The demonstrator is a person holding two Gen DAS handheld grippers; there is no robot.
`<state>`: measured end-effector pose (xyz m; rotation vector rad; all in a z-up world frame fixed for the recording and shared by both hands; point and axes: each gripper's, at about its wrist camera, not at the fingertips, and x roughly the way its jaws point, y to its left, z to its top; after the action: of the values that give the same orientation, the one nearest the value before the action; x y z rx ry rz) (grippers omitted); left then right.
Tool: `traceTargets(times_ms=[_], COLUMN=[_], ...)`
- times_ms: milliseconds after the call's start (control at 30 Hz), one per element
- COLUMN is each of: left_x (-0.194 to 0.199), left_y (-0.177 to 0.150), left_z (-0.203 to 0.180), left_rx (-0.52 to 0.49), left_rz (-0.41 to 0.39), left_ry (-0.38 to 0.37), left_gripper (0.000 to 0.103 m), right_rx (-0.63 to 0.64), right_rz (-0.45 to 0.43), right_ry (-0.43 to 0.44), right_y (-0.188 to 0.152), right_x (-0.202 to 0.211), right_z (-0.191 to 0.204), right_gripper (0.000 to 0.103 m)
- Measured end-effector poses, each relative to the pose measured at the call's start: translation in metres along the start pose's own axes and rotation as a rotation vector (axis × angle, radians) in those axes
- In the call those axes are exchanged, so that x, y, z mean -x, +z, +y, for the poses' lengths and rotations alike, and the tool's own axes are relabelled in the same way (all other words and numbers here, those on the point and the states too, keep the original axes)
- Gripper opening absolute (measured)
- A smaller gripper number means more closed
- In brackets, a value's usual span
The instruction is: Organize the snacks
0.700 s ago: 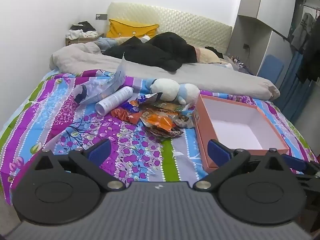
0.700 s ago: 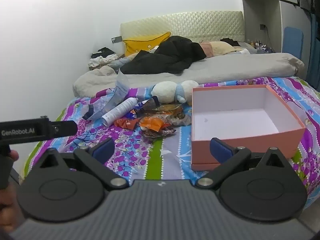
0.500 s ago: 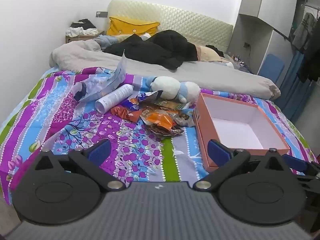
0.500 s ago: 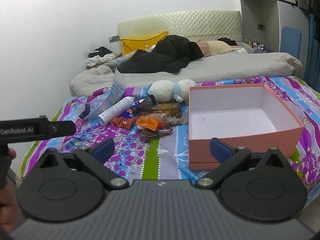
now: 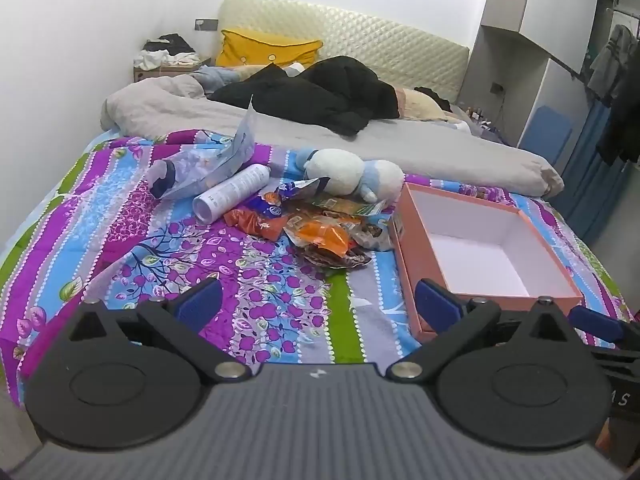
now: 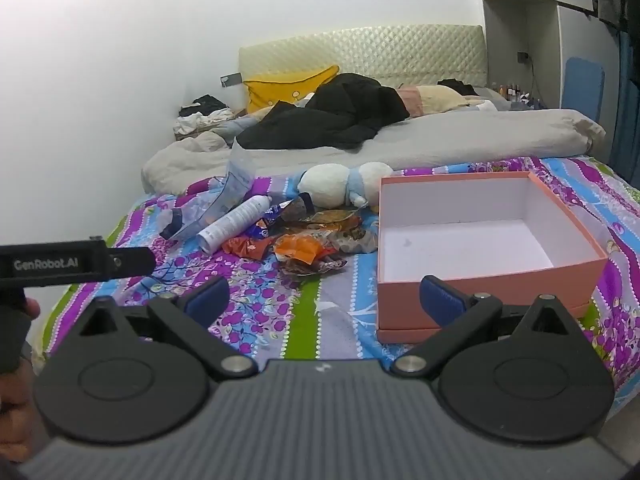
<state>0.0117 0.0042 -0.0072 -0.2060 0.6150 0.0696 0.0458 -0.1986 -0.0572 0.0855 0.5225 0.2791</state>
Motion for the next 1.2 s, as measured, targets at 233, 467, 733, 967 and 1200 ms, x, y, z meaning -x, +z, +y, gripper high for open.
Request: traceTargets(times_ms=[233,467,733,967,1200], left_x=[0.001,0.001,-0.002,-0.003,-0.006], left_y=[-0.001,0.002,0.007,0.009,0.01], left_z=[0.0,-0.001,0.001,0.002,0.002], left_rx=[-0.004,-0.004,-0.003,0.0,-0.002], left_rz=[0.005,0.008,0.018,0.026,0.038], left_ry=[-0.008,-0.016,-0.013,-0.028,-0.023], left_gripper=[0.103,0.103,0.103,0.103,0.103], right_rx=[0.006,0.014,0.017,0.002,0.004], right_rz=[0.004,0.005,0.004,0.0,0.008], right_ry=[0.003,0.003,0.0,-0.006,-0.015], right_y=[0.0,0.001,0.002,0.002,0.001], right_x=[0.0,0.001,0.001,0.0,-0.001], right_z=[0.002,0.003,0.004,0.001,0.001], right_gripper=[0.103,0.103,0.103,0.103,0.103])
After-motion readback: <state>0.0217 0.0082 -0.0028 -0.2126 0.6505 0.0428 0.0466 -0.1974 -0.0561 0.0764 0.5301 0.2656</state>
